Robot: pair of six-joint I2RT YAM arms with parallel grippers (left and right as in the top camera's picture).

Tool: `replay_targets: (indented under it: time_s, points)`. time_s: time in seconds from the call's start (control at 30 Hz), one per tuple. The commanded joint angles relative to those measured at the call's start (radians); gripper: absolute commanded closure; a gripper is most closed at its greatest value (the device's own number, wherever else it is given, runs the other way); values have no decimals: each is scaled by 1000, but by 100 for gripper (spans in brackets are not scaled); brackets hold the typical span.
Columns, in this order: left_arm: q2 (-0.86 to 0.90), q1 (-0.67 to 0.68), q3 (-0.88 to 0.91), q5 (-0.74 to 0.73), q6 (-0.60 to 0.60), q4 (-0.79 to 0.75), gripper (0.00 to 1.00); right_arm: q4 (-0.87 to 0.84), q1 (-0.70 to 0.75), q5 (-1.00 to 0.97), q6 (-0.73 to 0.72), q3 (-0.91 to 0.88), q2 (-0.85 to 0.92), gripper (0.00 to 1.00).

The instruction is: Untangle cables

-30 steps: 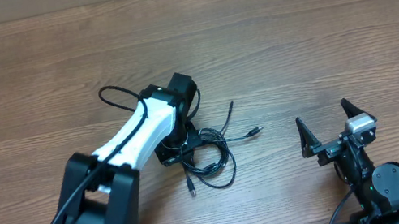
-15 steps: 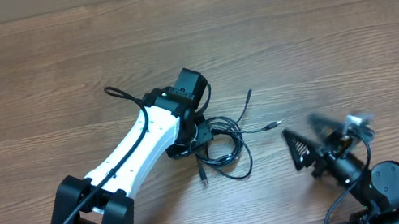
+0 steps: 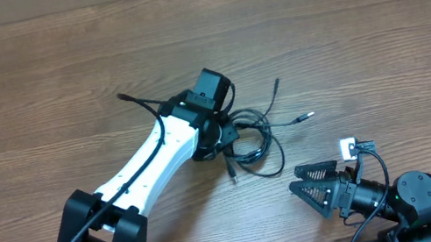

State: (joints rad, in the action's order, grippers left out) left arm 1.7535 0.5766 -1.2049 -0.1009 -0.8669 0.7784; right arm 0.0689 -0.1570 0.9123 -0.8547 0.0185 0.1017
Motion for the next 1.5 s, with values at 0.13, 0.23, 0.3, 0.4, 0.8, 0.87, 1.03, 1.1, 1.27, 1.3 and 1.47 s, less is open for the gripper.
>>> replay_targets:
  time_s: [0.13, 0.23, 0.3, 0.4, 0.8, 0.87, 1.03, 1.1, 1.27, 1.3, 1.47]
  points:
    - [-47, -10, -8, 16, 44, -122, 96, 202, 0, -104, 125, 79, 35, 0]
    - [-55, -26, -8, 21, 31, -119, 96, 446, 0, -222, 235, 195, 80, 0]
    - [-61, -35, -8, 12, 8, -88, 95, 584, 0, -291, 283, 287, 117, 0]
    - [-85, -42, -8, 10, -3, -34, 95, 757, 0, -316, 341, 441, 171, 0]
    - [-501, -47, -8, 137, -147, 241, 96, 886, 0, -124, 245, 576, 183, 0]
    - [-557, -47, -8, 182, -259, 325, 95, 882, 0, -98, 208, 576, 183, 0]
    - [-644, -47, -8, 193, -436, 431, 95, 881, 0, -54, 173, 576, 183, 0]
    - [-658, -45, -8, 144, -536, 422, 96, 883, 0, -53, 134, 576, 183, 0]
    - [-656, -39, -8, 79, -570, 326, 96, 887, 0, -39, 92, 576, 183, 0]
    - [-654, -32, -8, 76, -568, 315, 96, 882, 0, -39, 92, 576, 183, 0]
    - [-647, 19, -8, 85, -560, 309, 95, 879, 0, -50, 92, 576, 183, 0]
